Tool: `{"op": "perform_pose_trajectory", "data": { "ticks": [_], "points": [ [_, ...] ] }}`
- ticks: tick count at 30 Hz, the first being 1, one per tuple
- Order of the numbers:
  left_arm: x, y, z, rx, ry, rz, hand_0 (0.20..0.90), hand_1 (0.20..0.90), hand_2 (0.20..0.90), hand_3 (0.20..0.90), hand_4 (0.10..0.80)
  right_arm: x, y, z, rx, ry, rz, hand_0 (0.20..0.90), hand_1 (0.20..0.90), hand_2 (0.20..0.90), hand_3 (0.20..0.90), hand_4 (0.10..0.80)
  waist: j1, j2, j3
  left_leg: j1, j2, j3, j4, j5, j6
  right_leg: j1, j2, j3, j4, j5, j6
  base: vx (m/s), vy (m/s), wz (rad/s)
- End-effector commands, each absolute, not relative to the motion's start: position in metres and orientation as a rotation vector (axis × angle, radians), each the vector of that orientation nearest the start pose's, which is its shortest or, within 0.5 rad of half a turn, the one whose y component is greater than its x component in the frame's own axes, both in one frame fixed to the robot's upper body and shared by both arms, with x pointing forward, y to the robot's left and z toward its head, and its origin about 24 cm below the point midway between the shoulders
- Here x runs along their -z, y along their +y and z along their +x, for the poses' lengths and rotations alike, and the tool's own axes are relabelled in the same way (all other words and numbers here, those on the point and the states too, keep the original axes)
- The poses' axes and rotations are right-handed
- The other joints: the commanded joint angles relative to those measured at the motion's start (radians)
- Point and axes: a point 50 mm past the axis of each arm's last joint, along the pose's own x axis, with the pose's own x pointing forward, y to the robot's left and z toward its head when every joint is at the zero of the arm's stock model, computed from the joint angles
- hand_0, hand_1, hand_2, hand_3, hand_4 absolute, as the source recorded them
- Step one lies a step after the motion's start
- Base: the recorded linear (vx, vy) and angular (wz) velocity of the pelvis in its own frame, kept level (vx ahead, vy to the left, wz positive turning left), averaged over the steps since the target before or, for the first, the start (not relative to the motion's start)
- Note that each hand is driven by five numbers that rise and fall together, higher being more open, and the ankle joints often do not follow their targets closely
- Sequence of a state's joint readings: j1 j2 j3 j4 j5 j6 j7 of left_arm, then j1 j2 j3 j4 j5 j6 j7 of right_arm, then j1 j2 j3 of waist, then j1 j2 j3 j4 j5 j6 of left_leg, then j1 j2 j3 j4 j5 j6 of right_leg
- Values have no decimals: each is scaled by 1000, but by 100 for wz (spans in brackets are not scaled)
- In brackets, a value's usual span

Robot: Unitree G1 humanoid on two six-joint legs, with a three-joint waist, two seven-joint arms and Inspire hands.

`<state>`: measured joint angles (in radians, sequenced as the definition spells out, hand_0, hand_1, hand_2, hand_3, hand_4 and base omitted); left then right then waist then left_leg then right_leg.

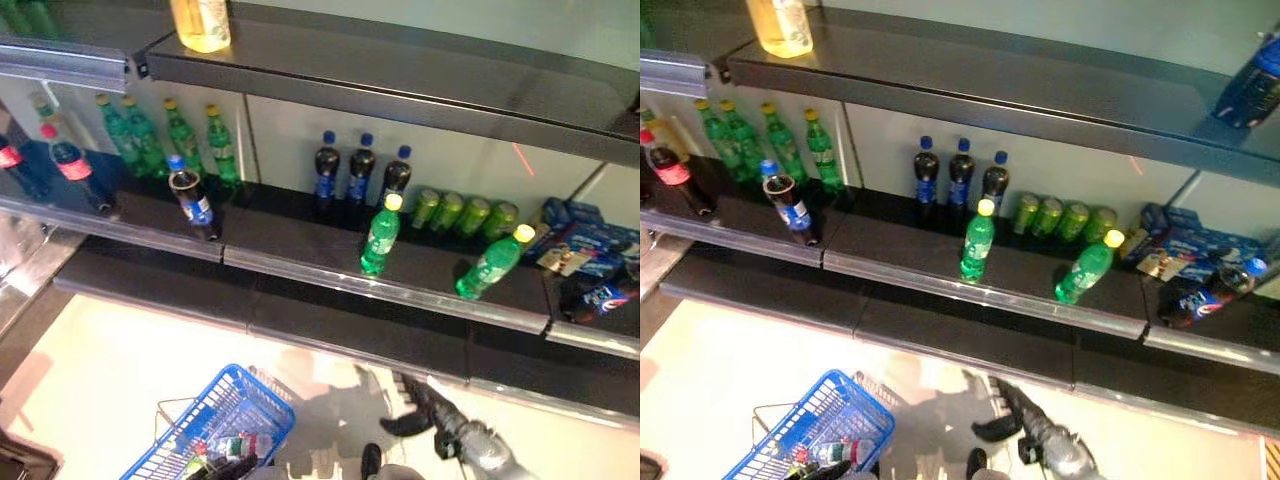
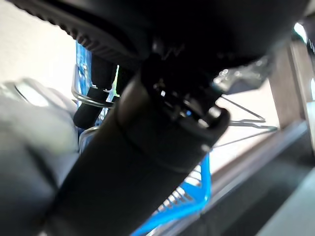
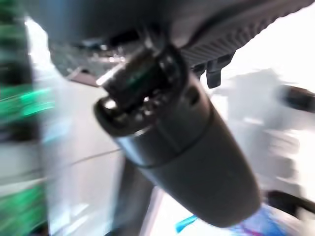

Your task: Pick up the drink and place into the basket.

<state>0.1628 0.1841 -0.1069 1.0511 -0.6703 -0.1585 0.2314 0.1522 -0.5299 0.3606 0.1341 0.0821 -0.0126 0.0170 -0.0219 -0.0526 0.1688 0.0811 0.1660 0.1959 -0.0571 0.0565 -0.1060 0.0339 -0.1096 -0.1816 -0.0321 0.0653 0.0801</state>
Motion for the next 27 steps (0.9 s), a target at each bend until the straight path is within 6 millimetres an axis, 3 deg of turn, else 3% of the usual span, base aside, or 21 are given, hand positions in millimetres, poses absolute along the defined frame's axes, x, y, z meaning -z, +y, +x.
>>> {"op": "perform_pose_trajectory", "data": {
  "ticks": [1,6,9,13,20,24,27],
  "points": [
    [135,241,108,-616,765,-194,300,300,300,200,100,-71,-207,236,-123,-179,-477,900,900,900,900,800,-11,2,-29,25,19,-24,40,-32,-9,13,-79,4,16,-4,66,50,45,-11],
    [137,247,96,-674,762,-217,300,300,300,200,100,-116,-223,233,83,-406,-406,900,900,900,900,800,-23,9,-41,44,14,2,41,-57,-2,18,-88,16,6,-4,79,41,50,-15],
    [141,252,83,-697,788,-209,300,300,300,200,100,-126,-231,226,199,-461,-365,900,900,900,900,800,-28,11,-47,55,12,16,45,-72,4,20,-93,20,7,-7,86,25,38,-6],
    [144,254,71,-717,821,-203,300,300,300,200,100,-122,-241,224,311,-427,-334,900,900,900,900,800,-27,8,-50,63,12,24,50,-85,8,20,-97,18,13,-11,90,14,2,-3],
    [144,249,74,-694,815,-202,300,300,300,200,100,-112,-242,227,421,-388,-279,900,900,900,900,800,-19,11,-27,36,13,13,113,-107,11,-7,-91,20,69,-35,78,10,-6,-1],
    [137,245,101,-661,750,-217,300,300,300,200,100,-115,-241,231,569,-458,-227,900,900,900,900,800,-21,29,36,-51,15,-15,211,-118,10,-87,-85,30,167,-64,57,-106,-24,-4],
    [133,242,115,-647,714,-229,300,300,300,200,100,-111,-235,238,555,-443,-204,900,900,900,900,800,-22,43,79,-80,9,-34,229,-117,10,-115,-86,34,193,-69,49,-98,-18,-3]
  ]
}}
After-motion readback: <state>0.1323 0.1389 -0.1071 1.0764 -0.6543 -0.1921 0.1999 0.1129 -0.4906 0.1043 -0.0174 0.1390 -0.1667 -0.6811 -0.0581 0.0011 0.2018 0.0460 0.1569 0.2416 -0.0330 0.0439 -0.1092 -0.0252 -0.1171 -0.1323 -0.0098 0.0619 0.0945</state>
